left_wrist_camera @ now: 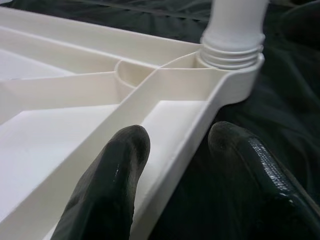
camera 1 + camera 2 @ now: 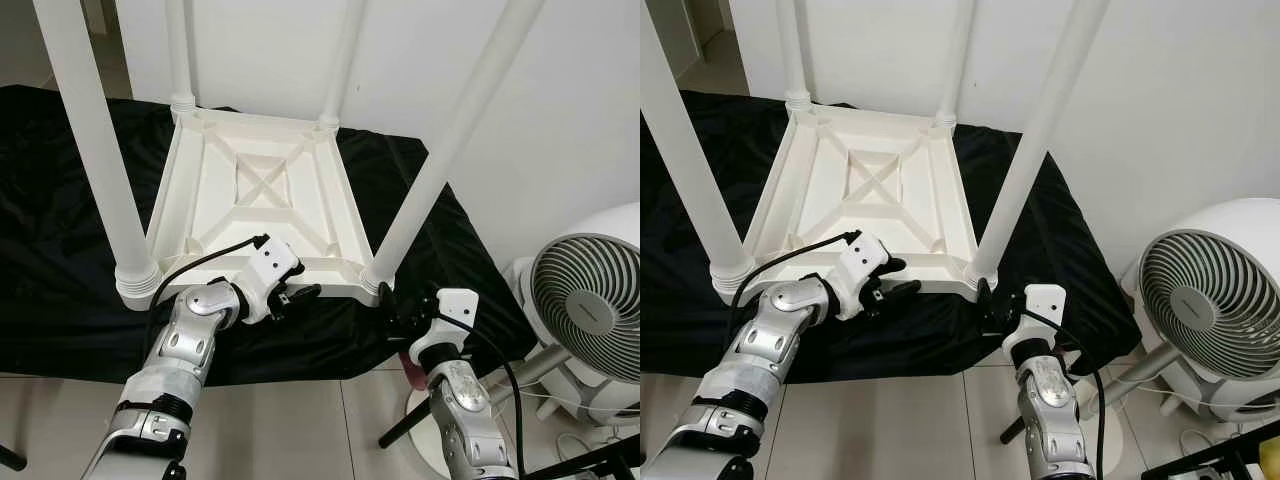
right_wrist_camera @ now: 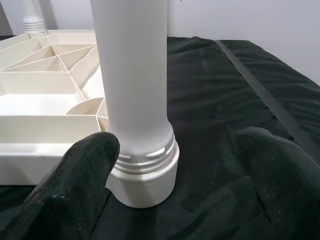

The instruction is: Building children table

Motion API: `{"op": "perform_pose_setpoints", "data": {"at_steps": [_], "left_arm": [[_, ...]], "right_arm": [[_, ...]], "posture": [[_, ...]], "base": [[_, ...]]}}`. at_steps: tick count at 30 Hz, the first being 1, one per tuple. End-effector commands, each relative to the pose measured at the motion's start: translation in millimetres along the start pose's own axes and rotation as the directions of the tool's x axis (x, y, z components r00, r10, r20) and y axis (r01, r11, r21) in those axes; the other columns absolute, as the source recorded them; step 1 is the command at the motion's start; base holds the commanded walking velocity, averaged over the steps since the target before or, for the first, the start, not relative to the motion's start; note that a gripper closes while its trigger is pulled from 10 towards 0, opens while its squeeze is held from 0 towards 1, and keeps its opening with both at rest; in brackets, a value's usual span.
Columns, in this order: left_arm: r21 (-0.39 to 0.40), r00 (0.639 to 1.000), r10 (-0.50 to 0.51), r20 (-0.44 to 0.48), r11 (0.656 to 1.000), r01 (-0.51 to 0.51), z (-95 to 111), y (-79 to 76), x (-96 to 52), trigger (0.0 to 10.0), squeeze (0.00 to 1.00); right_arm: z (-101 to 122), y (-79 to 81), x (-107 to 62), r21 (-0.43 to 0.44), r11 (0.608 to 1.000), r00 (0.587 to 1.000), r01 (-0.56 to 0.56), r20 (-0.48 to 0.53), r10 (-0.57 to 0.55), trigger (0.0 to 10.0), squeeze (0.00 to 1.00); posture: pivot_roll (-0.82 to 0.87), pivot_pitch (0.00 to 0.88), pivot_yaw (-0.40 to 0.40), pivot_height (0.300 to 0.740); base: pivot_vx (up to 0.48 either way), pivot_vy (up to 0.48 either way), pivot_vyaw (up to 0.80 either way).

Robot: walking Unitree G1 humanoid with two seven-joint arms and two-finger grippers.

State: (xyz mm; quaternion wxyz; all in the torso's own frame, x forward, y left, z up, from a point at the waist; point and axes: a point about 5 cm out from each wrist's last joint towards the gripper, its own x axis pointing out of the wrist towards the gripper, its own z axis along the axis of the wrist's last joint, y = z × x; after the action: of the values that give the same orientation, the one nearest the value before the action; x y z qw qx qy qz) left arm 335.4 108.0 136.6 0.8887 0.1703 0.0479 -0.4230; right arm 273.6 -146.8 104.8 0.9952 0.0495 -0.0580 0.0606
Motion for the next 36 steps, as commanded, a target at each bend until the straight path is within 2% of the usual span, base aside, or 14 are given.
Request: {"op": "perform_pose_setpoints", "data": {"at_steps": [1,6,31,32,33,35,36], "left_arm": [[-0.047,0.912,0.410,-0.002,0.911,-0.409,1.9,21.8,-2.1,10.0,0.00],[-0.092,0.906,0.421,0.031,0.904,-0.417,7.6,22.8,-2.6,10.0,0.00],[-0.097,0.910,0.414,0.033,0.907,-0.409,8.3,20.4,-2.5,10.0,0.00],[-0.097,0.882,0.471,0.029,0.879,-0.466,9.1,25.7,-4.5,10.0,0.00],[-0.097,0.882,0.471,0.029,0.879,-0.466,9.1,25.7,-4.5,10.0,0.00],[-0.176,0.831,0.556,0.006,0.819,-0.546,6.7,35.5,-8.5,10.0,0.00],[-0.176,0.831,0.556,0.006,0.819,-0.546,6.7,35.5,-8.5,10.0,0.00]], "right_arm": [[-2.8,-4.7,-2.8,-0.011,1.000,1.000,0.015,-0.019,-0.015,10.0,0.00],[-2.9,-4.0,-2.9,-0.011,1.000,1.000,0.014,-0.019,-0.014,10.0,0.00],[-3.5,-4.6,-3.7,-0.015,1.000,1.000,0.013,-0.024,-0.013,10.0,0.00],[-3.2,-4.9,-3.9,-0.021,1.000,1.000,0.018,-0.021,-0.018,10.0,0.00],[-3.2,-4.9,-3.9,-0.021,1.000,1.000,0.018,-0.021,-0.018,10.0,0.00],[-3.0,-5.0,-4.1,-0.020,1.000,1.000,0.022,-0.018,-0.022,10.0,0.00],[-3.0,-5.0,-4.1,-0.020,1.000,1.000,0.022,-0.018,-0.022,10.0,0.00]], "posture": [[0.05,0.001,-0.138,0.740],[0.05,0.000,-0.138,0.740],[0.05,0.005,-0.141,0.740],[0.05,0.005,-0.141,0.740],[0.05,0.005,-0.141,0.740],[0.05,0.004,-0.138,0.740],[0.05,0.004,-0.138,0.740]], "base": [[0.000,0.000,0.00],[0.000,0.000,0.00],[0.000,0.000,0.00],[0.000,0.000,0.00],[0.000,0.000,0.00],[0.000,0.000,0.00],[0.000,0.000,0.00]]}}
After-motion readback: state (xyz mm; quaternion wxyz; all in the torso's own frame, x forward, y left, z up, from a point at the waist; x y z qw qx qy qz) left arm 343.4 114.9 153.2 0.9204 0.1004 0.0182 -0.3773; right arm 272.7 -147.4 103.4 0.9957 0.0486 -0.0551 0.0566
